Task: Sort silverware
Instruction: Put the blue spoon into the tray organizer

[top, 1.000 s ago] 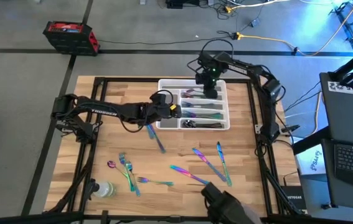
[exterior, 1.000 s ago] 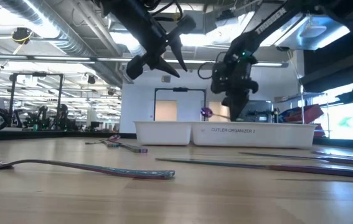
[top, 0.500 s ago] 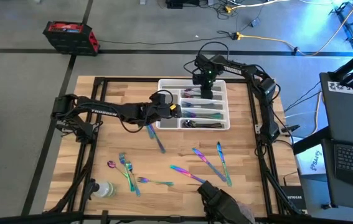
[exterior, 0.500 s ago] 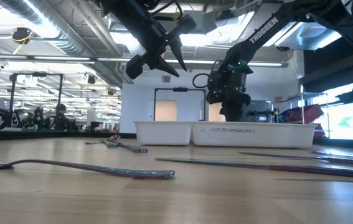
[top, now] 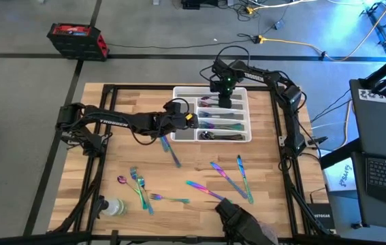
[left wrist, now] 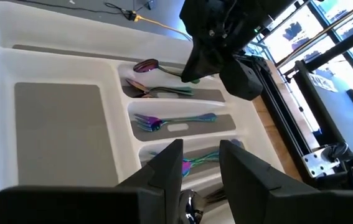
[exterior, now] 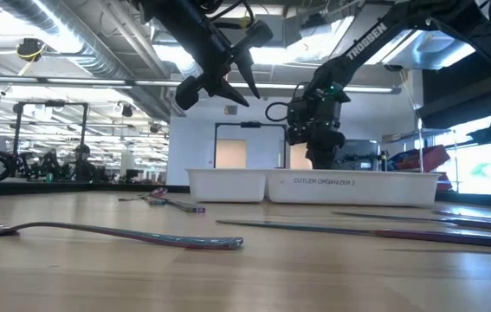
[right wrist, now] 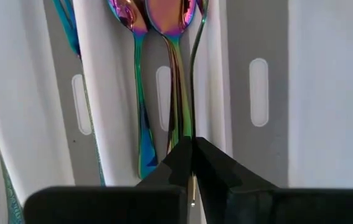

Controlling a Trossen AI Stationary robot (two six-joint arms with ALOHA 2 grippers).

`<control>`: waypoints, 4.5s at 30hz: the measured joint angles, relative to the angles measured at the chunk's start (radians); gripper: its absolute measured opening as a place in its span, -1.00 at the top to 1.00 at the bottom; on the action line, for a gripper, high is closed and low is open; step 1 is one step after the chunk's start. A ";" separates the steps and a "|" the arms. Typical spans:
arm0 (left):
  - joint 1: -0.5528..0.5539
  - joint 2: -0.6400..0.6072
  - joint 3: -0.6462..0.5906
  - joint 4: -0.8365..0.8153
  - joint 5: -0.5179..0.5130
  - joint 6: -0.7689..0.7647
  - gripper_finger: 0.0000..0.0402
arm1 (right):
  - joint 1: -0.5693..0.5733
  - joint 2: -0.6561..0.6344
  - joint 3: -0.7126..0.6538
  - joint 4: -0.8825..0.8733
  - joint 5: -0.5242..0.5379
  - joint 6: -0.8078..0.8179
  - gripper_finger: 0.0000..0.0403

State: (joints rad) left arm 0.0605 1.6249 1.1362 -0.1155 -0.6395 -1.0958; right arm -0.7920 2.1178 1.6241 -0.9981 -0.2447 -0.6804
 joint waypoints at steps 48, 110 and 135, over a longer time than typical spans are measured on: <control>0.000 0.000 0.000 -0.005 -0.015 0.026 0.55 | 0.192 -0.019 -0.001 0.193 0.216 -0.011 1.00; 0.040 0.000 0.000 0.000 -0.026 0.056 0.55 | 0.273 -0.221 -0.512 0.895 0.516 0.161 1.00; 0.040 0.001 0.000 0.000 -0.028 0.064 0.55 | 0.266 -0.217 -0.512 0.889 0.489 0.209 1.00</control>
State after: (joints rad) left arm 0.1005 1.6254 1.1362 -0.1150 -0.6680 -1.0317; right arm -0.5262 1.9003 1.1126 -0.1093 0.2447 -0.4709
